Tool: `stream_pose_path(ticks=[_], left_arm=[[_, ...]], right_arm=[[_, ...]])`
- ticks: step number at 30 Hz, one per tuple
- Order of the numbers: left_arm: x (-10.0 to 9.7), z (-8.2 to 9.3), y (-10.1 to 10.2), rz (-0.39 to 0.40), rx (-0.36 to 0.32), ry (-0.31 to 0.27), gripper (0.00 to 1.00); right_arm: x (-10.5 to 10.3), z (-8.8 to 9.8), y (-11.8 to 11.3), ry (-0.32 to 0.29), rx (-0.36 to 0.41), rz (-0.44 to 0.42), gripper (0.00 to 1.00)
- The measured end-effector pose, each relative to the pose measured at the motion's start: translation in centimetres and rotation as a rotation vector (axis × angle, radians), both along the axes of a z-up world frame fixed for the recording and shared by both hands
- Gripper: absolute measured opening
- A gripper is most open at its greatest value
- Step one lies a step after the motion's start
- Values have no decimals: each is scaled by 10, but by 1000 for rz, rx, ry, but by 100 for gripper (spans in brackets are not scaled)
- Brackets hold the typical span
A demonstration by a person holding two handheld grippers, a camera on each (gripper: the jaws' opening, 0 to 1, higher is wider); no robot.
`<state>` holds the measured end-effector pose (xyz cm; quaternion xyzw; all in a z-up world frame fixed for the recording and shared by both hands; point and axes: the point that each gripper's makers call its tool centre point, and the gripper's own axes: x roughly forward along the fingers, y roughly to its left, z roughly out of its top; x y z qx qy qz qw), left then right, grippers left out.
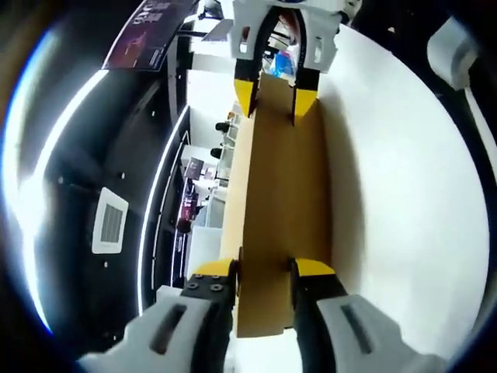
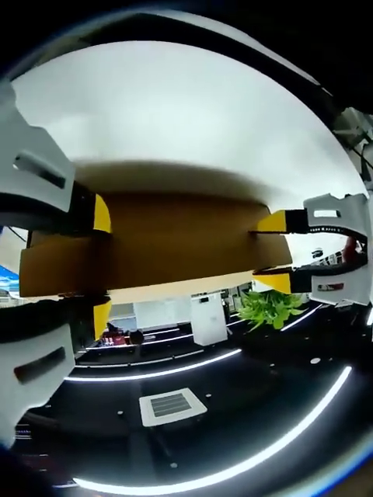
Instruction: Operate the shoe box by opening the lid, removing the specified soft item, and placing it in the target area until the item is outside and the box remains undamaged.
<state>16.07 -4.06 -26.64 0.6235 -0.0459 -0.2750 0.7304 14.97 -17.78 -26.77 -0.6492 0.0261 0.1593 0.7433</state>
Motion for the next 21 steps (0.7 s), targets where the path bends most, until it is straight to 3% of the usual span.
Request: stream_pose_path(ticks=[10,21], left_arm=[[-9,1,-29,-37,-23,9,28],[-9,-1,-29,-29,-38,21,29]], right_arm=[[-6,-1,-31,-4,3,-34,30],[-9,0,-32,-9,3,-28,30]])
